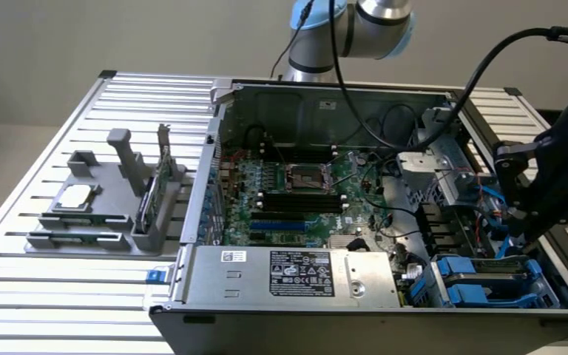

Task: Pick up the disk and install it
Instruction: 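Insert the first disk wire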

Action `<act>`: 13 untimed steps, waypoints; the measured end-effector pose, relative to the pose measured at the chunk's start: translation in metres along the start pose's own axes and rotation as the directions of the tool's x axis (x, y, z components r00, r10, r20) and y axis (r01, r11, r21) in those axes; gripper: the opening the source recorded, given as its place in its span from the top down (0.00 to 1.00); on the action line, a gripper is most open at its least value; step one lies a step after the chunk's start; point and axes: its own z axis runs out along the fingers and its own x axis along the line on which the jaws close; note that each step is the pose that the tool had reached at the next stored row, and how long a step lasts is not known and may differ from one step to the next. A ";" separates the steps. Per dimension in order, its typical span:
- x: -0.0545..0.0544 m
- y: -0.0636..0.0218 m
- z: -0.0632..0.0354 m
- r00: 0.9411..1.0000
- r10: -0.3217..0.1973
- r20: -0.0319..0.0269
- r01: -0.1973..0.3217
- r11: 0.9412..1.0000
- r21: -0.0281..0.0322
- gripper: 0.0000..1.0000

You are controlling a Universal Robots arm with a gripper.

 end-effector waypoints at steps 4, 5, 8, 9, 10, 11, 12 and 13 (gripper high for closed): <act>0.000 0.0000 0.0002 0.999 0.055 0.001 -0.055 0.999 0.000 0.78; 0.000 0.0000 0.0002 0.998 0.068 0.001 -0.068 0.998 -0.001 0.78; 0.000 0.0000 0.0005 0.994 0.109 0.002 -0.109 0.994 -0.002 0.78; 0.000 0.0000 0.0007 0.993 0.122 0.002 -0.122 0.993 -0.003 0.78; 0.000 0.0000 0.0011 0.991 0.134 0.001 -0.134 0.991 -0.004 0.78; 0.000 0.0000 0.0015 0.989 0.145 0.001 -0.145 0.989 -0.006 0.78; 0.000 -0.0001 0.0019 0.988 0.157 0.000 -0.157 0.988 -0.007 0.78; 0.000 -0.0001 0.0024 0.986 0.168 -0.001 -0.168 0.986 -0.009 0.78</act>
